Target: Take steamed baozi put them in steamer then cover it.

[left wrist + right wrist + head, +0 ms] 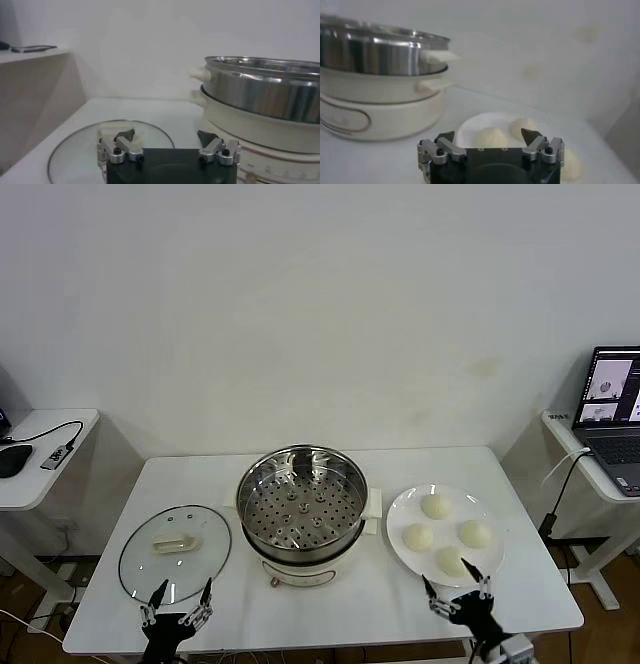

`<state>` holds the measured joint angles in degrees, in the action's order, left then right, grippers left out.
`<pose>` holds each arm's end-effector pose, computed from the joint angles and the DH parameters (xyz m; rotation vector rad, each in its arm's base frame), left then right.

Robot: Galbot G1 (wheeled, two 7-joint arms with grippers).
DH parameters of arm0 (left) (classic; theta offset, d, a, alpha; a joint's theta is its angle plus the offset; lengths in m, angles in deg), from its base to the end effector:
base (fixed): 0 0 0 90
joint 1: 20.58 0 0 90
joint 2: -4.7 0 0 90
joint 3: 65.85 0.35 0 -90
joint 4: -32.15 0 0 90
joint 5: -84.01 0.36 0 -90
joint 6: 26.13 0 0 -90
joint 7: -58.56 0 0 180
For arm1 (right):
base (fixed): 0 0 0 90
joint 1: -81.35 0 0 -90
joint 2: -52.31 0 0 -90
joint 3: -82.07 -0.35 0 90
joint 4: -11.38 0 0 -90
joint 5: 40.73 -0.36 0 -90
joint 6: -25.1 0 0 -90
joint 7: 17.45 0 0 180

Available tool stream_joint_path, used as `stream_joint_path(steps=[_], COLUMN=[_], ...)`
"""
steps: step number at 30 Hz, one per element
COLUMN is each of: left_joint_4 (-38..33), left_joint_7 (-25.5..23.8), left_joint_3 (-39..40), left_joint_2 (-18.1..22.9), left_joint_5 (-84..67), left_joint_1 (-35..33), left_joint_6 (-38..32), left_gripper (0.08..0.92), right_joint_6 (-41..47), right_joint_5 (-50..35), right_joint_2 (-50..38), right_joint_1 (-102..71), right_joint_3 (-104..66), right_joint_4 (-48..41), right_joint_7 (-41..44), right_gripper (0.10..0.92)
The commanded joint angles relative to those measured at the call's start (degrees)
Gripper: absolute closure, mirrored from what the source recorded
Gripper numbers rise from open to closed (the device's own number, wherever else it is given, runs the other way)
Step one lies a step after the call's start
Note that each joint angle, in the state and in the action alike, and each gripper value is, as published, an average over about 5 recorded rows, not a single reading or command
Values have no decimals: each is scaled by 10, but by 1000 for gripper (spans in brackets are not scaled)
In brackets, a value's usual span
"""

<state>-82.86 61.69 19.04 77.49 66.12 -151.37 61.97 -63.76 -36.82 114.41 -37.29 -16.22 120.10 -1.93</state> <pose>0.1282 0.0863 -0.3488 0.0106 -2.9051 0.0053 0.2078 -0.1532 -0.3234 0.4714 -2.7684 0.7892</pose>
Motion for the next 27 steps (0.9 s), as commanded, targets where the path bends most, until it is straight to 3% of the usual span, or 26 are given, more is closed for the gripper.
stream_joint_path(steps=[1, 9, 15, 20, 27], left_joint_4=[0, 7, 7, 8, -6], left_joint_7=[-8, -12, -17, -16, -16], left_joint_3=[-7, 0, 3, 0, -11], left_joint_2=[-6, -3, 0, -1, 2], left_joint_5=[8, 35, 60, 61, 68], left_joint_1=[16, 24, 24, 26, 20], left_joint_6=[15, 12, -3, -6, -22], left_gripper=[177, 177, 177, 177, 177], right_joint_6=[23, 60, 64, 66, 45], right_joint_5=[110, 136, 129, 116, 112], right_joint_2=[-154, -287, -333, -334, -267], right_joint_1=[128, 302, 462, 577, 751], right_joint_3=[6, 120, 267, 395, 577], right_joint_4=[-56, -125, -186, -246, -357], right_joint_7=[63, 210, 313, 396, 441], right_gripper=[203, 203, 203, 203, 203])
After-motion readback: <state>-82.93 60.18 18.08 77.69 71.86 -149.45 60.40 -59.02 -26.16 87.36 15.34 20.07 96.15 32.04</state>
